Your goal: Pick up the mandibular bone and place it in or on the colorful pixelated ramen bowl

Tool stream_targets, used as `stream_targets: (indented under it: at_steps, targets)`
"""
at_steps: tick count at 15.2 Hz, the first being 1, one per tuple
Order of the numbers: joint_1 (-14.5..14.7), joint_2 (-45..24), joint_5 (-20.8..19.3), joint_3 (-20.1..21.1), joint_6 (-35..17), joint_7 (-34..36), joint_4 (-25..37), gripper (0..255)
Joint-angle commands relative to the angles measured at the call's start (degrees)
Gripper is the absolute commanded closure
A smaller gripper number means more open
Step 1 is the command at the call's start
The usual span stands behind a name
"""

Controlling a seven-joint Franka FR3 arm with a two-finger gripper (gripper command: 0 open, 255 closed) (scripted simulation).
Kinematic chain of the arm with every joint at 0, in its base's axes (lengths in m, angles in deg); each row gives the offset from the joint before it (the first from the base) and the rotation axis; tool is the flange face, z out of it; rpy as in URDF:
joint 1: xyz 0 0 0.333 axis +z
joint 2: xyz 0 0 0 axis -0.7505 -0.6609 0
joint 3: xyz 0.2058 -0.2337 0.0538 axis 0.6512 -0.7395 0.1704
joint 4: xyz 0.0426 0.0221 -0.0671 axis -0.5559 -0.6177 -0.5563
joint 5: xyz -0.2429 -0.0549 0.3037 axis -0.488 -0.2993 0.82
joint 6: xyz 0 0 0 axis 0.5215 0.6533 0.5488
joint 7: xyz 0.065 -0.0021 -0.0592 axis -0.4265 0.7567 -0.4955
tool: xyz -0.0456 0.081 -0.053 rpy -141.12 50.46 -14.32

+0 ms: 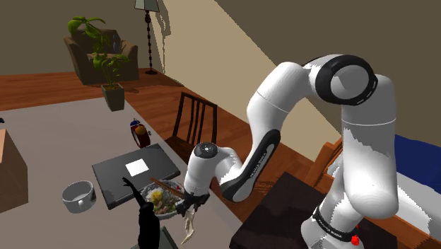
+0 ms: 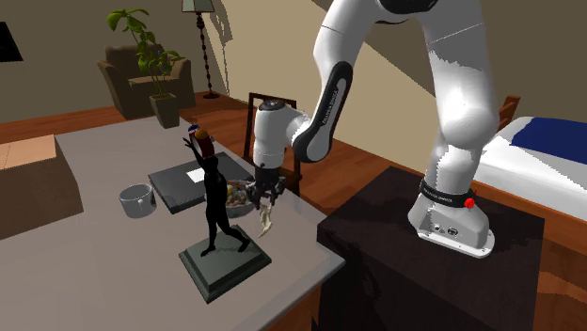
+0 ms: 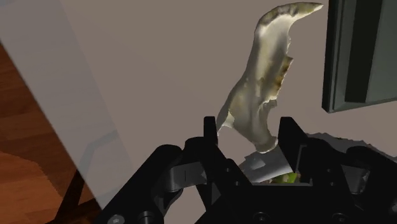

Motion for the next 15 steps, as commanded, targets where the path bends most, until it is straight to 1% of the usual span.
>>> stream_targets:
  at_steps: [1, 9, 15]
  targets:
    - [-1.31, 1.43, 1.75, 1.61, 1.18, -1.54, -0.3, 255]
    - [-5.94, 7.75, 9.43, 7.66, 5.56, -7.64, -1.88, 255]
    - [-8.66, 12.52, 15.86, 11.43, 9.05, -12.54, -2.41, 255]
